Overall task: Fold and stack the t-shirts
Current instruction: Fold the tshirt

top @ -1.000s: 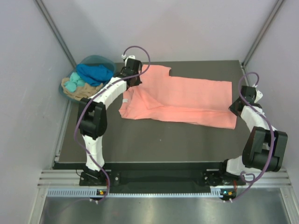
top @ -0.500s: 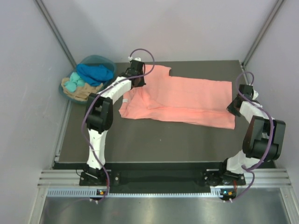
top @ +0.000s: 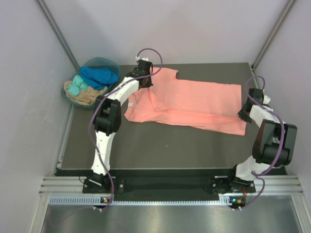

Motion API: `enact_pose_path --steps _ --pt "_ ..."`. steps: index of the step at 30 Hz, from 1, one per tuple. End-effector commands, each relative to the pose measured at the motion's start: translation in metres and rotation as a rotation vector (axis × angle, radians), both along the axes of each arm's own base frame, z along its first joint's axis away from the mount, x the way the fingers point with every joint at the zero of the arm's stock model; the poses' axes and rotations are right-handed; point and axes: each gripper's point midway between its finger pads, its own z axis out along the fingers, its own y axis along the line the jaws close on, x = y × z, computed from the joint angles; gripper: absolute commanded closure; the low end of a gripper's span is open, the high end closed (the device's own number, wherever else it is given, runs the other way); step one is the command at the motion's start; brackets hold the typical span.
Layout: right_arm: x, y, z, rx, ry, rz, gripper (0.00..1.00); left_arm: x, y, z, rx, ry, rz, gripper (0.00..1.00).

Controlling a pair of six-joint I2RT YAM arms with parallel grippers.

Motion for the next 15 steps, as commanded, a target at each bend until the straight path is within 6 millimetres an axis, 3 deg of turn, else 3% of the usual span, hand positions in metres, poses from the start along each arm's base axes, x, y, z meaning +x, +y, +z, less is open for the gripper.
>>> enact_pose_path --steps 1,4,6,10,11,15 --pt "0.010 -0.015 0.015 -0.038 -0.040 -0.028 0.99 0.015 -0.009 0.019 -0.026 -0.063 -0.052 1.00" --pt "0.012 -0.009 0.020 -0.012 -0.045 -0.010 0.82 0.018 -0.018 0.031 -0.032 -0.073 -0.110 0.96" --pt "0.015 -0.008 0.028 0.001 -0.051 -0.008 0.75 0.011 -0.009 0.034 0.000 -0.037 -0.087 0.82" --pt "0.001 0.002 0.039 0.062 -0.023 -0.054 0.62 -0.010 0.007 0.077 0.017 -0.059 -0.047 0.50" --pt "-0.003 0.006 0.039 0.086 -0.016 -0.061 0.61 -0.016 0.011 0.082 0.019 -0.059 -0.039 0.37" --pt "-0.022 0.021 0.033 0.166 0.030 -0.120 0.57 -0.056 0.029 0.094 0.021 -0.018 0.022 0.36"
